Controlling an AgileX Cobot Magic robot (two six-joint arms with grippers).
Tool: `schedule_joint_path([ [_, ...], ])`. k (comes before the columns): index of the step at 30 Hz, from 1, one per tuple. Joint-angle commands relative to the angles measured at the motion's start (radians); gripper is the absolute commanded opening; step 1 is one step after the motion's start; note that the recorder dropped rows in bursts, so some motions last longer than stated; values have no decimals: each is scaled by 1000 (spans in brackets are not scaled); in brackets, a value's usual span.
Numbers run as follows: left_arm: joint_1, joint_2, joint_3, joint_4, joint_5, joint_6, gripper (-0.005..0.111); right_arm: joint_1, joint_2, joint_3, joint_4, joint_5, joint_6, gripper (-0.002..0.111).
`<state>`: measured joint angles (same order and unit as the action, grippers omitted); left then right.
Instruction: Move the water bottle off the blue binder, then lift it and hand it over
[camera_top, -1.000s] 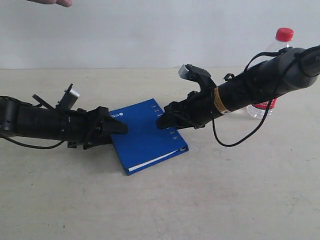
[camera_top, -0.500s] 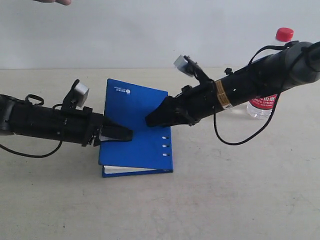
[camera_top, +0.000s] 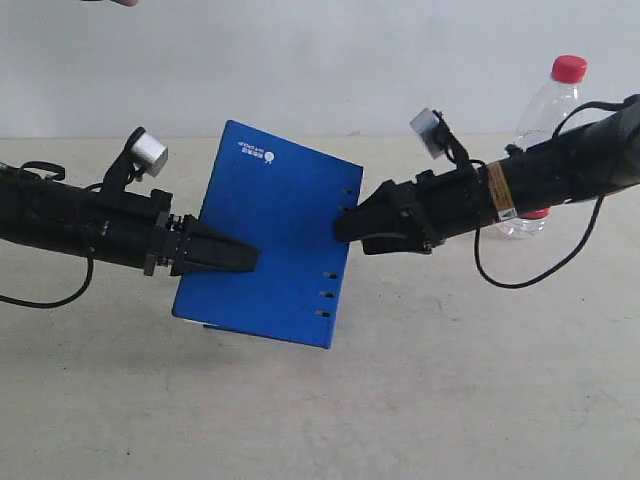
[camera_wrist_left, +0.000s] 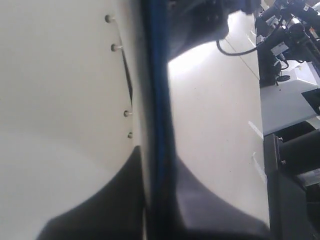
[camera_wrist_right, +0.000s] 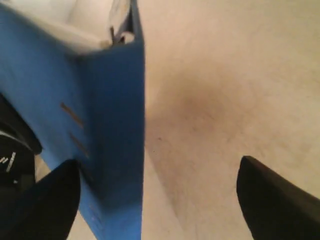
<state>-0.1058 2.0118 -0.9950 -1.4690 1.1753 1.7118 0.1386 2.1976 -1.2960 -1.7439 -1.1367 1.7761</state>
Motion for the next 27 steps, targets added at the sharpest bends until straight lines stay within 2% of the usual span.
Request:
schedule_joint_path([
  [1, 2, -19, 4, -13, 46, 9, 4, 71, 19, -4, 0, -2, -165, 75],
  [5, 2, -19, 4, -13, 46, 9, 4, 148, 24, -4, 28, 2, -283, 74],
  [7, 2, -19, 4, -13, 46, 9, 4, 175, 24, -4, 34, 5, -298, 67],
  [12, 2, -17, 4, -2, 42, -40, 4, 210, 24, -4, 37, 4, -353, 27],
  [13, 2, -17, 4, 32, -57, -60, 6, 210, 24, -4, 37, 4, -353, 9],
  [14, 2, -17, 4, 60, -110, -60, 9, 210, 24, -4, 37, 4, -353, 0],
  [16, 2, -17, 4, 105, -192, -60, 22, 209, 24, -4, 37, 4, -353, 0],
  [21, 2, -17, 4, 72, -280, -63, 72, 209, 24, -4, 37, 27, -354, 0],
  [22, 2, -17, 4, 51, -301, -73, 78, 209, 24, -4, 37, 37, -354, 0],
  [24, 4, -17, 4, 14, -382, -112, 80, 209, 24, -4, 33, 56, -340, 0],
  [27, 6, -29, 4, -17, -597, -154, 69, 209, 24, -4, 22, 64, -338, 0],
])
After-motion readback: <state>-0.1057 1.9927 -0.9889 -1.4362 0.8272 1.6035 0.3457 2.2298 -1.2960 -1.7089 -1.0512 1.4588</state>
